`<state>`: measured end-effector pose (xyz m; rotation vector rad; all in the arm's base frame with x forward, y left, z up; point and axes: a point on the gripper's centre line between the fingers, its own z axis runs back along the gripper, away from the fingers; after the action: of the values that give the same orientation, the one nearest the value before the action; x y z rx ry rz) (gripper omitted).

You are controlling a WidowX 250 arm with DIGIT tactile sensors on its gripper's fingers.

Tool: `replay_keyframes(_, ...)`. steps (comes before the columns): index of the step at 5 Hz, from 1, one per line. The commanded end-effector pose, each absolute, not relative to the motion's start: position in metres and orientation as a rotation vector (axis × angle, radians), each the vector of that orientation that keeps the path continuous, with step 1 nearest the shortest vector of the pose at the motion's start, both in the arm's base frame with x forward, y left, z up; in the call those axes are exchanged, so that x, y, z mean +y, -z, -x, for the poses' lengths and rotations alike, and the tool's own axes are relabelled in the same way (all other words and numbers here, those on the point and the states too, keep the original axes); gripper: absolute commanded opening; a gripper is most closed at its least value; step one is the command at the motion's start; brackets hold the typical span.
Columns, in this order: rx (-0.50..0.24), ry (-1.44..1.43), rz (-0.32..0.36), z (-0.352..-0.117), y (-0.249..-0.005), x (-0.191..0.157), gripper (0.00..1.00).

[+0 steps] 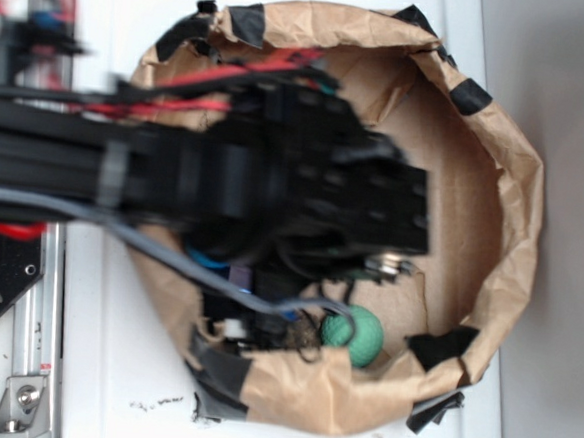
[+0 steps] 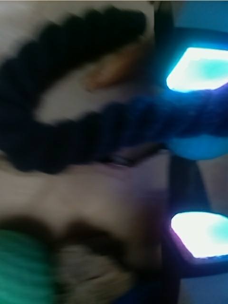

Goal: Grab the blue rope.

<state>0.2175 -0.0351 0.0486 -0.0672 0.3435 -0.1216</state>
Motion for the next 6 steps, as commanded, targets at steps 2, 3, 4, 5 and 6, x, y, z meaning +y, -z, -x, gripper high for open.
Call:
replay_keyframes(2,0.278,0.116,0.05,-0.203,-0.059,-0.026,1.0)
replay_keyframes(3,0.278,0.12,0.034,-0.205,-0.058,-0.022,0.0)
replay_keyframes(4,0.291,0.122,0.028,-0.203,-0.054,-0.02,0.0)
replay_keyframes(5,0.297,0.114,0.023,-0.204,-0.053,-0.017,0.0)
replay_keyframes(6,0.277,0.104,0.005,-0.211,-0.063,-0.012,0.0)
